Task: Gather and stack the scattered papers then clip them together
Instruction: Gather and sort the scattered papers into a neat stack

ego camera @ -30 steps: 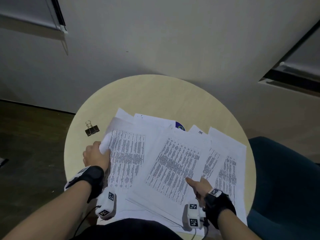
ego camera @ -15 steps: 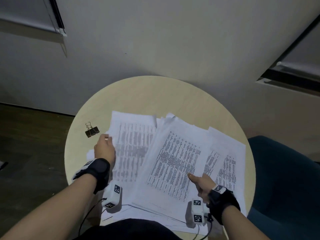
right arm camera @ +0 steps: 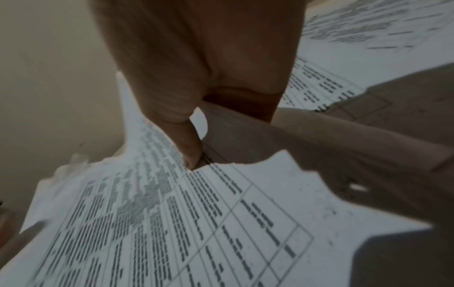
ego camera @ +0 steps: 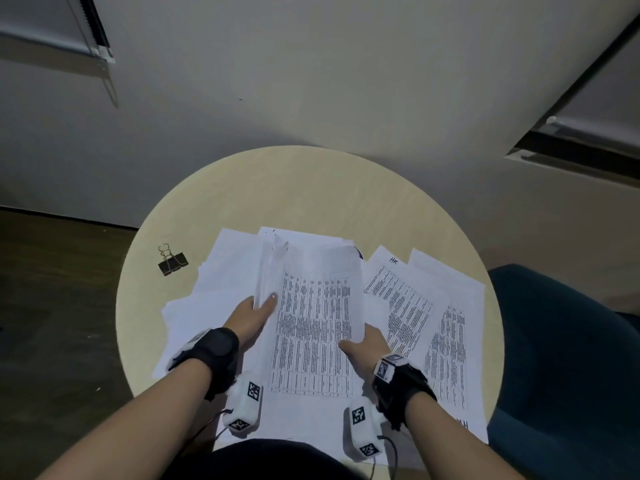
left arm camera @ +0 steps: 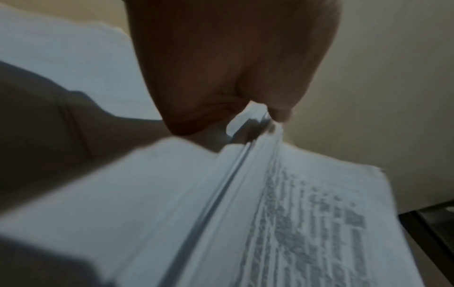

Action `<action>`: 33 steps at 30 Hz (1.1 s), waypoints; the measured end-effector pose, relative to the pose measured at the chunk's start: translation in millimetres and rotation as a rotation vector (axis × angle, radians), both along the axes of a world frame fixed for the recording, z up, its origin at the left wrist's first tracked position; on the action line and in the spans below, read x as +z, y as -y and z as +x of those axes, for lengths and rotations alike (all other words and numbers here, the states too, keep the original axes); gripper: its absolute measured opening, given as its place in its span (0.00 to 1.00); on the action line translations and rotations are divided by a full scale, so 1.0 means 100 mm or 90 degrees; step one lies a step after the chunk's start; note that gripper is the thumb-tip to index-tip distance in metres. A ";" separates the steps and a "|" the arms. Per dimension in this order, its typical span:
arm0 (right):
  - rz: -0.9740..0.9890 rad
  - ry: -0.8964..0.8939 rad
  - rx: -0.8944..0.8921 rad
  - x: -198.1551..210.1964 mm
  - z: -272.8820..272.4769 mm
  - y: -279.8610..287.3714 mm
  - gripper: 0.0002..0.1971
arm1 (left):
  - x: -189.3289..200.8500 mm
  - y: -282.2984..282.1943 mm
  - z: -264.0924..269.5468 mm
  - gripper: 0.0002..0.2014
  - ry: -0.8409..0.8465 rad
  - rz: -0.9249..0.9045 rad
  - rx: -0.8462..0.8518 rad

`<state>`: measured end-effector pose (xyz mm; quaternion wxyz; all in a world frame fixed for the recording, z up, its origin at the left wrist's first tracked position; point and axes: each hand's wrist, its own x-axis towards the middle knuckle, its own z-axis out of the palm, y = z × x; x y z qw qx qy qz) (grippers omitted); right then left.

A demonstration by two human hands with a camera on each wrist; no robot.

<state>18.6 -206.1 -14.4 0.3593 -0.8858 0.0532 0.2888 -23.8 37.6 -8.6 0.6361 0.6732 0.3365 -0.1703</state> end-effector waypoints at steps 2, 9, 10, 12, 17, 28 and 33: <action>0.001 0.013 -0.012 -0.03 -0.01 -0.04 0.09 | -0.02 0.02 -0.02 0.36 0.035 0.019 -0.032; 0.347 -0.024 -0.299 0.29 0.12 0.09 0.28 | 0.47 0.04 0.01 0.13 0.195 -0.007 -0.117; 0.401 -0.038 -0.297 0.38 0.16 0.11 0.31 | 0.54 0.02 0.03 0.13 0.218 -0.003 -0.135; 0.442 0.016 -0.267 0.61 0.20 0.10 0.17 | 0.71 -0.03 0.08 0.10 0.261 0.018 -0.141; 0.460 0.221 -0.201 1.24 0.23 -0.02 0.09 | 1.00 -0.11 0.19 0.22 0.395 -0.046 -0.026; 0.411 0.235 -0.108 1.52 0.08 -0.07 0.14 | 0.89 -0.01 0.05 0.16 0.347 -0.021 -0.028; 0.327 0.245 -0.191 1.18 0.18 0.02 0.15 | 0.94 0.13 0.05 0.14 0.416 0.035 -0.104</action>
